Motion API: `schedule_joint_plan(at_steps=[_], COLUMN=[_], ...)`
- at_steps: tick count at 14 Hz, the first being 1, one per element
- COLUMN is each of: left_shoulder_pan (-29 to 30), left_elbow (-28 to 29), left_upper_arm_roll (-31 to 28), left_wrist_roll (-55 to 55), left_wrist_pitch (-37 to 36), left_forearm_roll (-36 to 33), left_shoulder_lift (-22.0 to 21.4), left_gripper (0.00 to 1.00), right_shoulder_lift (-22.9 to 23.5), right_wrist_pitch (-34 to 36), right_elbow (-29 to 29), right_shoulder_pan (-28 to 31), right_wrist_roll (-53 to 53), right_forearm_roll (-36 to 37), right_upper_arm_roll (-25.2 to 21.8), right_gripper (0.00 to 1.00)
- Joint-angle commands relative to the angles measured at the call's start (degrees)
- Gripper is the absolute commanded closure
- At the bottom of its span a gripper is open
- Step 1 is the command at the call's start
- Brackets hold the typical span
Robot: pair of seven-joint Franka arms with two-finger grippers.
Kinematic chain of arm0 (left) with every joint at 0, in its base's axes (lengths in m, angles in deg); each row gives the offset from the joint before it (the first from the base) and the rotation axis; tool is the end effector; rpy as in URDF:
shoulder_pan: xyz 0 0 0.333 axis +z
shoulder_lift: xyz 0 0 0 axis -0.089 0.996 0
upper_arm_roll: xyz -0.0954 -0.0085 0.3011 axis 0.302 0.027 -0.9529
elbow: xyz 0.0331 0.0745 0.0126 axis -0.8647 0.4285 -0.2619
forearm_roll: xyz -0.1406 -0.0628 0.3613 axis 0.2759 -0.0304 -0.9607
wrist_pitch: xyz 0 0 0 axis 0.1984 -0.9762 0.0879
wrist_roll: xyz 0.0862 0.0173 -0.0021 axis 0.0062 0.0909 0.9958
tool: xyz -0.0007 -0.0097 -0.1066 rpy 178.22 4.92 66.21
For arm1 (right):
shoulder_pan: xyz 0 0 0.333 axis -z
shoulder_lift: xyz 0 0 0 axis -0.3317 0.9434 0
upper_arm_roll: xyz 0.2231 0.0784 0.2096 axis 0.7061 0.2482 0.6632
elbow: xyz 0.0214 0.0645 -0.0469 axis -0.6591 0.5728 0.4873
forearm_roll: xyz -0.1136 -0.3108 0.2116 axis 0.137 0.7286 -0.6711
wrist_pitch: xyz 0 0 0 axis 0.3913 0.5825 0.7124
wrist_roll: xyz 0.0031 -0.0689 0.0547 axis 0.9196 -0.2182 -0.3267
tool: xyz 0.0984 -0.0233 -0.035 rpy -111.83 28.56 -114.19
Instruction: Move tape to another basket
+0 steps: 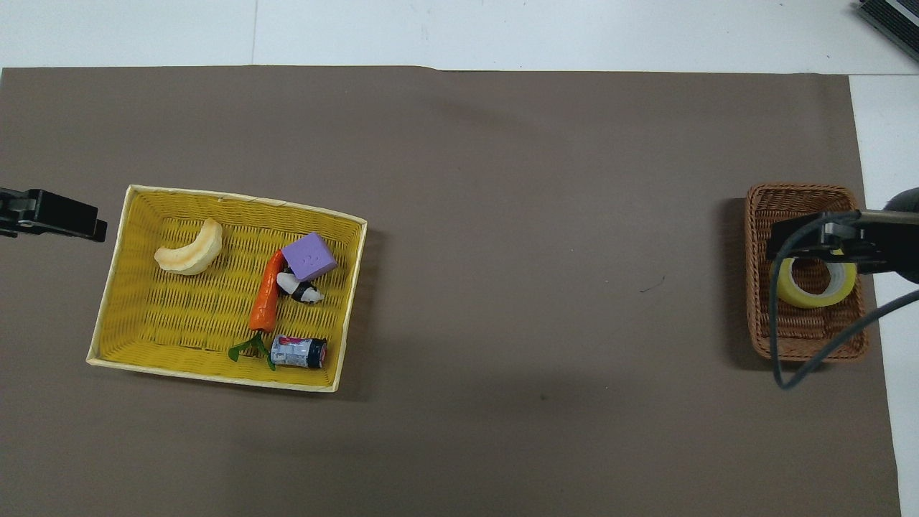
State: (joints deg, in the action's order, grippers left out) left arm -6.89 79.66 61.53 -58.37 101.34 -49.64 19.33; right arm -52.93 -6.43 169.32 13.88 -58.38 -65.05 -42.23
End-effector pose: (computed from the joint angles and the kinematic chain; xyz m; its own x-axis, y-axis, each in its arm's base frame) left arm 0.5530 -0.0392 0.6547 0.9919 -0.1272 -0.0033 -0.1270 -0.9909 0.0457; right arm 0.5210 0.0347 0.6683 0.9869 -0.1599 0.0197 -0.1597 -0.9871 -0.0082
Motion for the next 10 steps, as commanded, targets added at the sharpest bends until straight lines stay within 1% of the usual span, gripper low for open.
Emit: schedule_joint_plan(at_steps=[1,3,5,8,10], left_shoulder_pan=[0.7,0.7,0.7,0.7,0.7], left_elbow=[2.2,2.2,2.2,2.2,2.2], left_upper_arm_roll=[0.5,0.5,0.5,0.5,0.5], left_wrist_roll=[-0.7,-0.7,-0.7,-0.7,-0.7], left_wrist_pitch=[1.4,1.4,1.4,1.4,1.4], left_forearm_roll=[-1.2,-1.2,-1.2,-1.2,-1.2], left_shoulder_lift=[-1.7,-1.7,-1.7,-1.7,-1.7], left_gripper=[0.00,0.00,0.00,0.00,0.00], right_shoulder_lift=[-1.1,-1.3,-1.8,-1.2,-1.2], right_wrist_pitch=[0.4,0.4,-0.3,-1.1,-1.1], right_elbow=[1.3,1.1,1.7,1.7,1.7], right_shoulder_pan=[2.1,2.0,2.2,3.8,4.3], right_wrist_roll=[-2.9,-2.9,-3.1,-6.7,-7.4], right_forearm_roll=[-1.9,-1.6,-1.4,-0.7,-0.7], right_upper_arm_roll=[-0.1,0.5,0.0,-0.1,-0.2], right_gripper=[0.00,0.00,0.00,0.00,0.00])
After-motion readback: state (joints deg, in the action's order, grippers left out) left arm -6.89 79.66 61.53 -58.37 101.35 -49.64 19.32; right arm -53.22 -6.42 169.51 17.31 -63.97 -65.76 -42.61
